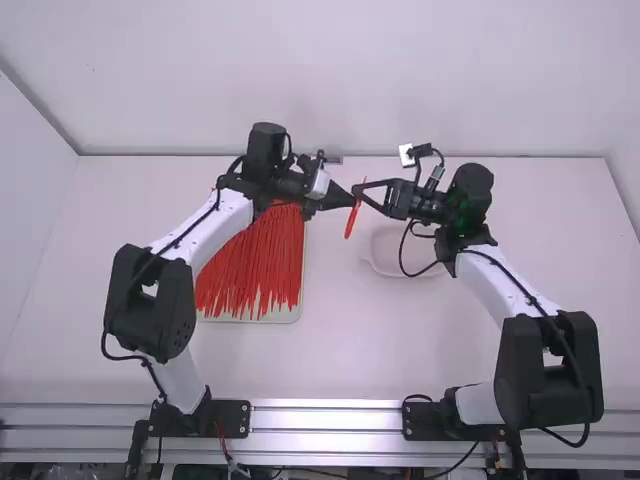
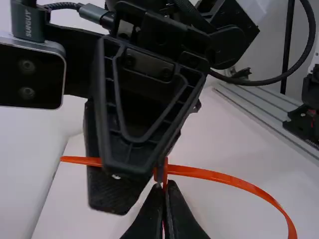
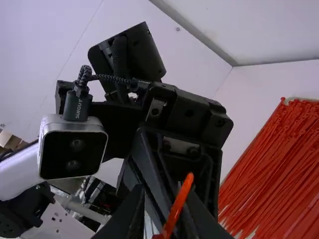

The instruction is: Fasten the cable tie

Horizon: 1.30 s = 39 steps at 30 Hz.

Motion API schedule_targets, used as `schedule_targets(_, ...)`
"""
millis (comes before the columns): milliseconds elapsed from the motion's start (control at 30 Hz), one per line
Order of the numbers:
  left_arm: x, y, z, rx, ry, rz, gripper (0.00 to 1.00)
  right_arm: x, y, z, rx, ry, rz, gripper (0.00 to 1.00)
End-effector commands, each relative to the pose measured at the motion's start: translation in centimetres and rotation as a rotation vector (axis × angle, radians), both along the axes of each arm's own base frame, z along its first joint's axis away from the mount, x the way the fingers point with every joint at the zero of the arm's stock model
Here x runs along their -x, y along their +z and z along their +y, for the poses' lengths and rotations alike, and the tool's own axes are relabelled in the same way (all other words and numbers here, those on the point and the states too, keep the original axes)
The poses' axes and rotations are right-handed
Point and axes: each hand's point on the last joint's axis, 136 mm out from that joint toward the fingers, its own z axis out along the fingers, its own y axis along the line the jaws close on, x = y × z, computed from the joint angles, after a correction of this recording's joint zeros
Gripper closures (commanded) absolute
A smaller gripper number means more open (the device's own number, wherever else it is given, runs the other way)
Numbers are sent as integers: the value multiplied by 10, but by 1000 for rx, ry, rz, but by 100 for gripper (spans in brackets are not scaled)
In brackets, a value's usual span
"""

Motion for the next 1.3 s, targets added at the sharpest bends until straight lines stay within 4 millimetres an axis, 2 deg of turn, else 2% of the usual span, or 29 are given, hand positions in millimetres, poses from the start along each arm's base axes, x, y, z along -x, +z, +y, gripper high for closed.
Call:
schedule_targets(0,0,0,4,4,0,6,98,0,6,0,-2,17,-17,82)
schedule_targets(600,-1,-7,8,-17,17,55,98,0,6,-1,-2,16,-16,86)
schedule_targets(800,-1,-7,8,-19,18,67,98,1,6,0,-2,18,-17,90)
schedule_targets(967,-1,-7,8,-19,18,68,98,0,5,-3,-2,14,-16,100)
schedule_targets(1267,-2,-8,7,-25,27,67,98,0,7,-3,-2,17,-28,100)
